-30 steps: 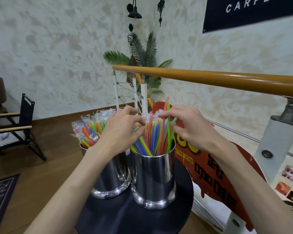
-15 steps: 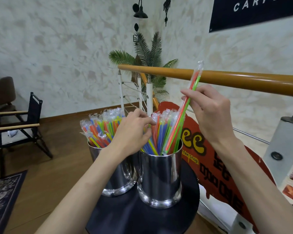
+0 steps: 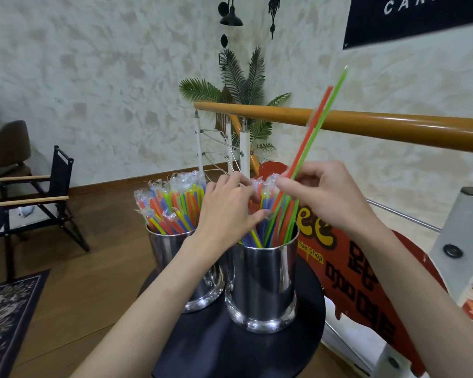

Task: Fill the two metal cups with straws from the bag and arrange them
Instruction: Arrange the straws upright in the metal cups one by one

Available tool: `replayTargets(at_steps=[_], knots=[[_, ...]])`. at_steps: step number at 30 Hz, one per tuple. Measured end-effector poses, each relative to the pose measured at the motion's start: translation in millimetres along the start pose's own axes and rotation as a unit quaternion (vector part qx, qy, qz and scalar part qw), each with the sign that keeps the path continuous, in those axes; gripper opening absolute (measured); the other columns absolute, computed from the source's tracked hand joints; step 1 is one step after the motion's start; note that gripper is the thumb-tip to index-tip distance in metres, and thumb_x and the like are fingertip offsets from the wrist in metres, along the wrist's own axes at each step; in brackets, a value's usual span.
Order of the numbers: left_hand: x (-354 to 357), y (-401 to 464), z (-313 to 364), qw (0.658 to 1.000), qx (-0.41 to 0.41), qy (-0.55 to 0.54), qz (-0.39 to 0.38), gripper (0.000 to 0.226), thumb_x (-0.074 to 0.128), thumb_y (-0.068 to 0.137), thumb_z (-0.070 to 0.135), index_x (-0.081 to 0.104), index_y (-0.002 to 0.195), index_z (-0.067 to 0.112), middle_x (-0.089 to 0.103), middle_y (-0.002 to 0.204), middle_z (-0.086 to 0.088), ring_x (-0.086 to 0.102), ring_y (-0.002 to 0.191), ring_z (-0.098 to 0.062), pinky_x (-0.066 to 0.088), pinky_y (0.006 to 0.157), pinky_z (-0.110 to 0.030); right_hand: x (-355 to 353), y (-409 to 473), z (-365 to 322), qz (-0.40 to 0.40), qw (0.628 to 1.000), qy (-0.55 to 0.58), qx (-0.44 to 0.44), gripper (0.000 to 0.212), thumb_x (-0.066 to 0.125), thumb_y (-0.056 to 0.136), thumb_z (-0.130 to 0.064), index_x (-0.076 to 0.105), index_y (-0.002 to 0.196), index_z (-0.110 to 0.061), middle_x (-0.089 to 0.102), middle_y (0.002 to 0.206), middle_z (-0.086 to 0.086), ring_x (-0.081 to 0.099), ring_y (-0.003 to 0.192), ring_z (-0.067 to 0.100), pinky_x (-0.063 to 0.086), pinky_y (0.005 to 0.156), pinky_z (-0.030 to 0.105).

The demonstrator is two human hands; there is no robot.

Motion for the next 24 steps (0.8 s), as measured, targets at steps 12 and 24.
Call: replayTargets(at_steps=[12, 24], knots=[[-5.0, 3.2, -11.5, 0.992, -0.057, -0.111, -0.024, 0.015, 0.074, 0.085, 0.048, 0.073, 0.088, 0.034, 0.058, 0.122, 0.010, 0.052, 0.115, -0.015, 0.037, 0.095, -0.039, 26.5, -5.6, 32.9, -0.169, 0.958, -0.204, 0.108, 0.038, 0.081, 0.081, -0.041, 0.064, 0.058, -0.016, 0.059, 0.058, 0.002, 0.050, 0.055, 0.006, 0.036, 0.052, 0.022], [-16.8, 1.5, -13.7, 0.988, -0.041, -0.150, -0.002, 0.012, 0.068, 0.091, 0.044, 0.062, 0.085, 0.035, 0.061, 0.115, 0.008, 0.056, 0.111, -0.015, 0.043, 0.098, -0.048, 34.8, -8.4, 21.7, -0.183, 0.950, -0.232, 0.105, 0.066, 0.062, 0.089, -0.064, 0.068, 0.065, -0.003, 0.063, 0.057, 0.007, 0.049, 0.048, 0.009, 0.040, 0.050, 0.028]])
Point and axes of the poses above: each hand's wrist, its own y-axis towards the middle knuckle, its own x-axis out of the palm, z = x × y, the point moved 2 cm from there along y, towards the middle knuckle
